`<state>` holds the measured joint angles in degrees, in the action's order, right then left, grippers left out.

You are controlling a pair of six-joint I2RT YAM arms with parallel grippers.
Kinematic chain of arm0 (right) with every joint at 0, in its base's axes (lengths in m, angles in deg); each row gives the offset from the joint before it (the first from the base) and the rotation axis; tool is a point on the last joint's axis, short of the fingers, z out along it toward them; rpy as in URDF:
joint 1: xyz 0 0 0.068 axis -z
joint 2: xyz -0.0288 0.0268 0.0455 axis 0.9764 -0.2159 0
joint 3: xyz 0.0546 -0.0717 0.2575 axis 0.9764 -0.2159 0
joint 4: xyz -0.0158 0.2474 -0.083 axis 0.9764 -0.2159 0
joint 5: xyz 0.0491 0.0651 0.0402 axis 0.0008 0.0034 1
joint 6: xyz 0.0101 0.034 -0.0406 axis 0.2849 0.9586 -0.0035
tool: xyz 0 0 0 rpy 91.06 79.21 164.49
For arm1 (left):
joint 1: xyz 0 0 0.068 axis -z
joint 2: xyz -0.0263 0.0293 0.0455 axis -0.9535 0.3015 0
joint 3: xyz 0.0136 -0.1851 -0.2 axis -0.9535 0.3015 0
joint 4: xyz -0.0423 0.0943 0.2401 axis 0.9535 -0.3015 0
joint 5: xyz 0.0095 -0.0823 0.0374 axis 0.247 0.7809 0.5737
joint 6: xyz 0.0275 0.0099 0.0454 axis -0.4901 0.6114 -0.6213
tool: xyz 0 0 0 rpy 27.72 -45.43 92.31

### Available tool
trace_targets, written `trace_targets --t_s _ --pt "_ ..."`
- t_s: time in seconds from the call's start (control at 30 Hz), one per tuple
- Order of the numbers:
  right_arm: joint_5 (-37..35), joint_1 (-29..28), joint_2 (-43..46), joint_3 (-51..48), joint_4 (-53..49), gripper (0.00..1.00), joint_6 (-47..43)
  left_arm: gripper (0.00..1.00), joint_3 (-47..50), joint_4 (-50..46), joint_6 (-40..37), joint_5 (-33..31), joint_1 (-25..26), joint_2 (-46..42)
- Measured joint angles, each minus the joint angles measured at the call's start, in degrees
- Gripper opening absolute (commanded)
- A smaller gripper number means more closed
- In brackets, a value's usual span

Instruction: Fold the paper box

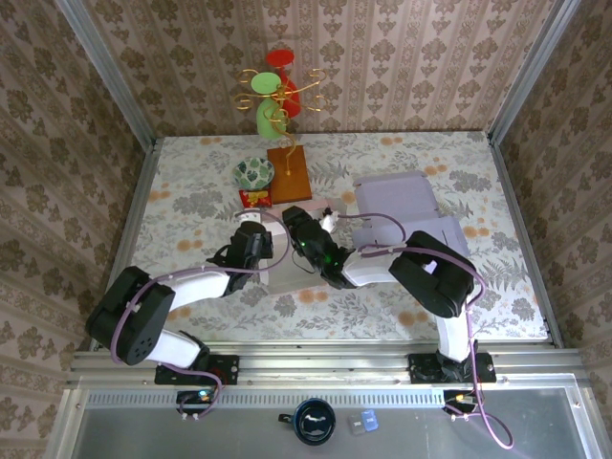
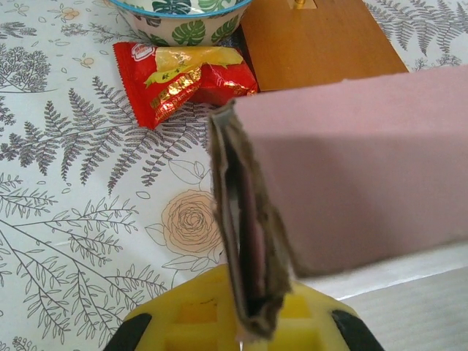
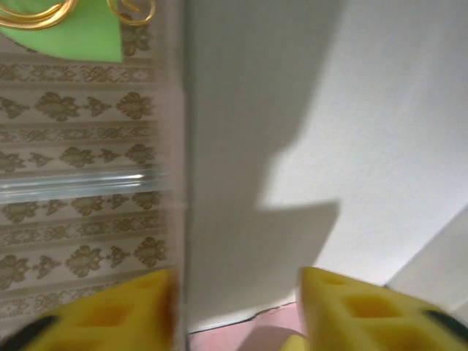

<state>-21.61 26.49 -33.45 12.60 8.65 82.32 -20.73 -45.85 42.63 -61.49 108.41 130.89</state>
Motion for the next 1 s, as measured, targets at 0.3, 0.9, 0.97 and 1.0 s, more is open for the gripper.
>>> trace_targets --t_s 0.3,0.9,0.97,1.0 --pt "5.0 1.1 12.5 0.2 -16.2 1.0 0.1 0.0 -0.8 -4.1 -2.1 1.6 -0.9 -1.7" --pt "11.5 10.3 35.6 0.4 -35.0 1.0 -15.6 0.0 -1.7 -9.9 -6.9 10.9 -6.5 -8.5" --pt "14.2 13.8 37.5 0.4 -36.4 0.97 -19.8 0.0 -1.7 -10.2 -7.5 13.0 -7.6 -9.5" --pt "15.6 15.4 38.0 0.4 -36.9 0.97 -21.3 0.0 -1.7 -10.2 -7.7 13.8 -8.1 -9.9"
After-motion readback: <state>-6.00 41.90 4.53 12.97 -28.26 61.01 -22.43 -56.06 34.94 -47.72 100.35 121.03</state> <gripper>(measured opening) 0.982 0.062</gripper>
